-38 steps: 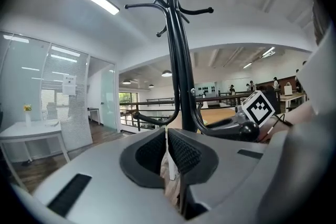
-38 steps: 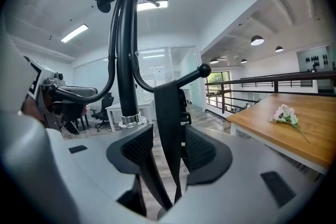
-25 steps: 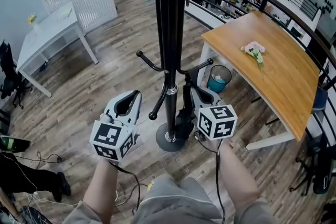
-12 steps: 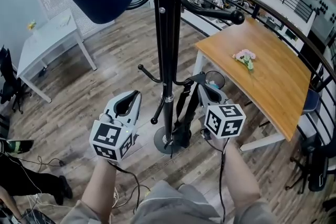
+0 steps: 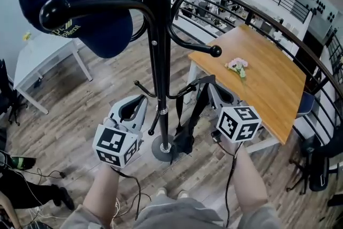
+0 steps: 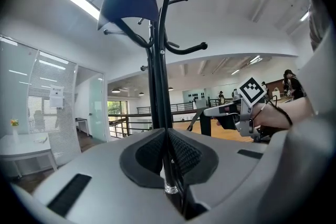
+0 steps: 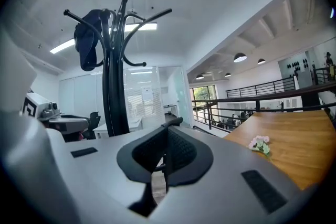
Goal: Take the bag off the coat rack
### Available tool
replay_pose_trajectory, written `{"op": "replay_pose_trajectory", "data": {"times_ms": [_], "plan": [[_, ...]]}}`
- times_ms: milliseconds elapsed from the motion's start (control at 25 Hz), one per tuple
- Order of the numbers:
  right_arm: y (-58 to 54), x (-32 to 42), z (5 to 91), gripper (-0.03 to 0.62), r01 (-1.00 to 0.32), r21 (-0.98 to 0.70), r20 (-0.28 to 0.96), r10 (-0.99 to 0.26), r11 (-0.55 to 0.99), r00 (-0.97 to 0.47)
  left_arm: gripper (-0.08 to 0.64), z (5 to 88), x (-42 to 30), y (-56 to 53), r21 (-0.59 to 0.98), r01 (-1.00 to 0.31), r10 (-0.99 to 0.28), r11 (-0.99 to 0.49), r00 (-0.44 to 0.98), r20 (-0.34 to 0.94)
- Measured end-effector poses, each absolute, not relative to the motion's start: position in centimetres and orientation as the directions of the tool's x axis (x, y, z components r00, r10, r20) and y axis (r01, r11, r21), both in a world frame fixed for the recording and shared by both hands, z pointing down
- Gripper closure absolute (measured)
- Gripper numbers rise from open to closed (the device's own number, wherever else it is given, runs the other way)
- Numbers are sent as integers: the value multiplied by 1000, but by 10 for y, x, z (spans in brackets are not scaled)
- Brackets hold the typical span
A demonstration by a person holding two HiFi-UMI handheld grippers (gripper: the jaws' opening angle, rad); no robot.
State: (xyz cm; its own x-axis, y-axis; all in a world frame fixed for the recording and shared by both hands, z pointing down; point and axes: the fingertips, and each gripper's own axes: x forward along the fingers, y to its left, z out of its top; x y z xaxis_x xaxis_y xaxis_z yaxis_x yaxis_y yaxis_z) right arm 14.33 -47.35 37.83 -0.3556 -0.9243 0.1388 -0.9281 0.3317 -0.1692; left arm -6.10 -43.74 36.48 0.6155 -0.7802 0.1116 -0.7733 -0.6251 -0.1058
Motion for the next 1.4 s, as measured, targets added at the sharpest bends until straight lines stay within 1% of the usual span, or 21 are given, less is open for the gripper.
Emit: {"op": "replay_pose_trajectory", "data": {"times_ms": [440, 760, 880, 1000, 1160, 1280, 1400], "plan": [[-409, 202, 272, 561, -958, -119, 5, -965, 260, -262, 532, 297, -11, -420, -138, -688, -695, -712, 719, 4], [-326, 252, 228, 561, -981, -71, -51, -983, 181, -177, 532, 259, 47, -374, -177, -577, -579, -797, 814, -46], [-290, 266, 227, 561, -989, -61, -47, -990, 133, -130, 532, 258, 71, -358, -182, -532, -534, -827, 845, -41], [-259, 281, 244, 561, -995, -67, -24, -997, 71, -69, 532, 272, 94, -343, -171, -481, -485, -860, 874, -20], [-217, 302, 272, 561, -999, 9, 26, -999, -36, 36, 532, 299, 126, -318, -151, -411, -420, -899, 907, 29], [-186, 313, 286, 561, -996, 38, 45, -995, -84, 86, 532, 316, 147, -301, -141, -364, -376, -921, 924, 66], [-160, 321, 299, 561, -993, 25, 67, -991, -116, 118, 532, 327, 161, -288, -93, -338, -342, -937, 939, 34]]}}
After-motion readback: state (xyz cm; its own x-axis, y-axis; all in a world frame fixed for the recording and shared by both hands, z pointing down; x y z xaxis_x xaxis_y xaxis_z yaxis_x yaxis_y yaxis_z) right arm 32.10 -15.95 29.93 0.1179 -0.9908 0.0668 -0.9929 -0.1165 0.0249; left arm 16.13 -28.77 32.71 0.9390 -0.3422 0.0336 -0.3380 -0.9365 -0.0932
